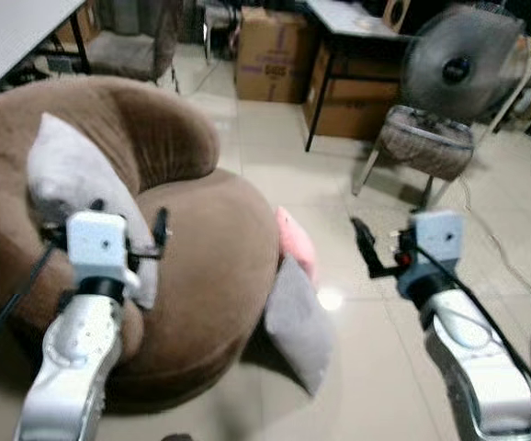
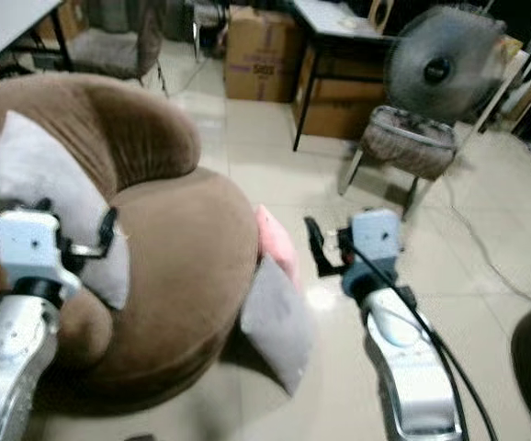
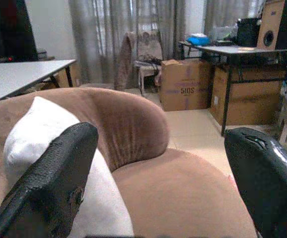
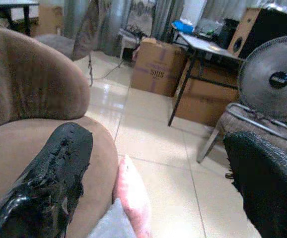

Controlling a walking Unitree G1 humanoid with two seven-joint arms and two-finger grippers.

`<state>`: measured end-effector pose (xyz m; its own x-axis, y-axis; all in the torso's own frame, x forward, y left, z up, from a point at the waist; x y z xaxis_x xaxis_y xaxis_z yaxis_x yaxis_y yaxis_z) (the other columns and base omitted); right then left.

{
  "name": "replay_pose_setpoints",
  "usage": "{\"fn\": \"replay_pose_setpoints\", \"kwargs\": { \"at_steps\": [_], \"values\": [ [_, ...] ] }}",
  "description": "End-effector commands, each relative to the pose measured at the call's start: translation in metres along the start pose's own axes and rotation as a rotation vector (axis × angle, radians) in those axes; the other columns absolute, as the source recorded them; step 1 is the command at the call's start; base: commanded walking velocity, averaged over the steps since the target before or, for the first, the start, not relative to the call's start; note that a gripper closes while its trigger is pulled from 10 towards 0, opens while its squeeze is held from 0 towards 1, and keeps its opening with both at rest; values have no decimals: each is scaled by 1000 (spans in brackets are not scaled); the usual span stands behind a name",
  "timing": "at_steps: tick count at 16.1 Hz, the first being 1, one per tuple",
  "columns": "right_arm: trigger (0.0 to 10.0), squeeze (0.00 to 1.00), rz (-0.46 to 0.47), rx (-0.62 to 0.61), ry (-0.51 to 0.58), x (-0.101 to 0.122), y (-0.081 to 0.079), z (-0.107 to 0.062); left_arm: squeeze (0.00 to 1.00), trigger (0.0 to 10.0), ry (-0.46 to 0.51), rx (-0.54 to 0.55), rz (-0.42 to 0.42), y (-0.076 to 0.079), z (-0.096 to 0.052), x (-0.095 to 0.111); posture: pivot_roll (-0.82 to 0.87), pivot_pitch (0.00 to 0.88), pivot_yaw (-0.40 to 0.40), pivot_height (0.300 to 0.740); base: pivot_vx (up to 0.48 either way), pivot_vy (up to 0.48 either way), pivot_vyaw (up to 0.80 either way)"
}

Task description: Move the pillow to the sofa from floor

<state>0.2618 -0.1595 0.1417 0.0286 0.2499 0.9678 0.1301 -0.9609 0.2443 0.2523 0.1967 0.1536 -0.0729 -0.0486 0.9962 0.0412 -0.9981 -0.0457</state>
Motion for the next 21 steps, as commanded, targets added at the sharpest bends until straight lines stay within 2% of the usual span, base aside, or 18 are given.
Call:
{"fn": "replay_pose_setpoints", "kwargs": {
  "at_steps": [1, 3, 4, 5, 7, 9, 12, 21],
  "values": [
    [10000, 0, -22, -40, -8, 0, 8, -2, 1000, 10000, 4, -29, -8, 10, 2, 3, 57, 0, -78, 740, 0, -379, 0],
    [10000, 0, -28, -41, -16, -2, 8, -3, 1000, 10000, 1, -41, 5, 13, 3, 2, 55, 0, -71, 740, 0, -371, 0],
    [10000, 0, -44, -47, -44, -5, 9, -3, 1000, 10000, -7, -37, -25, 14, 2, 1, 55, 0, -71, 740, 0, 0, 0],
    [10000, 0, -49, -57, -78, -11, 10, -3, 988, 10000, -5, -37, -15, 16, 3, 2, 55, 0, -71, 740, 0, 0, 0],
    [10000, 0, -14, -68, -67, -10, 11, -3, 988, 10000, 32, -55, 31, 19, 5, 7, 56, 0, -71, 740, 0, 0, -266],
    [10000, 0, 6, -66, -60, -8, 11, -2, 996, 10000, 22, -74, 10, 20, 5, 5, 55, 0, -68, 740, 0, 0, -800],
    [10000, 0, -10, -59, -53, -7, 9, 0, 1000, 10000, 20, -63, 8, 19, 6, 4, 55, 0, -68, 740, 315, 0, -708],
    [10000, 0, -43, -66, -62, -8, 9, 3, 1000, 10000, 8, -47, 2, 16, 10, 1, 56, 0, -64, 740, 389, 0, -71]
  ]
}}
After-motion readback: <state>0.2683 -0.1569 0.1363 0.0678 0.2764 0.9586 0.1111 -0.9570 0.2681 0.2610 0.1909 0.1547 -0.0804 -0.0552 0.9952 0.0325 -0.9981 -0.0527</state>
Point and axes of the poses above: a point about 5 cm out from each wrist's last joint towards the gripper, its own z axis pointing out of the wrist towards the gripper, its own x axis along the axis of the wrist's last joint, y = z × x, the point moved 1 cm from there along z, pointing out of the wrist towards the gripper, and after that the axes turned 8 degrees about -z, right-handed, at the moved point
